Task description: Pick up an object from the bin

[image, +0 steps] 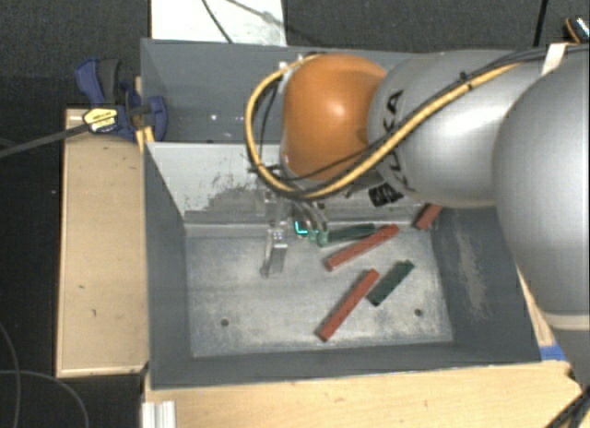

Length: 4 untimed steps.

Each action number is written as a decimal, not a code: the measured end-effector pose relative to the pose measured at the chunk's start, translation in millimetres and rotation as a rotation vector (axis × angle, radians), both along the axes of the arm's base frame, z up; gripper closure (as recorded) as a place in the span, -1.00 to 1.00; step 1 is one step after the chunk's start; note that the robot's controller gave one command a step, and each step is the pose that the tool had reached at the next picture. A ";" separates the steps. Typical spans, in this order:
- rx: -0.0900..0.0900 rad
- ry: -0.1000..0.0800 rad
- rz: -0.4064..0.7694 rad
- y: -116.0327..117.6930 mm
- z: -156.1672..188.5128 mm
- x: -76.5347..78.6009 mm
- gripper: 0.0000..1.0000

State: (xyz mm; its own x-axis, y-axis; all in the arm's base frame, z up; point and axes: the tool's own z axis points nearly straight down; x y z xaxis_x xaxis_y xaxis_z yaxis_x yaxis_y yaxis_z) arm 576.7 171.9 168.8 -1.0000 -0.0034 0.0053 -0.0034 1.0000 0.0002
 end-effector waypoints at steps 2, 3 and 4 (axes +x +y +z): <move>0.001 -0.003 -0.139 -36.7 -98.9 -23.4 -1.00; -0.003 -0.007 -0.193 -111.8 -43.4 -49.6 -1.00; -0.001 -0.008 0.090 -157.3 -97.2 -89.3 -1.00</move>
Offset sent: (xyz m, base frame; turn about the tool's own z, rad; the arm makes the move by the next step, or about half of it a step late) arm -0.0002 -0.0726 -0.0844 0.0162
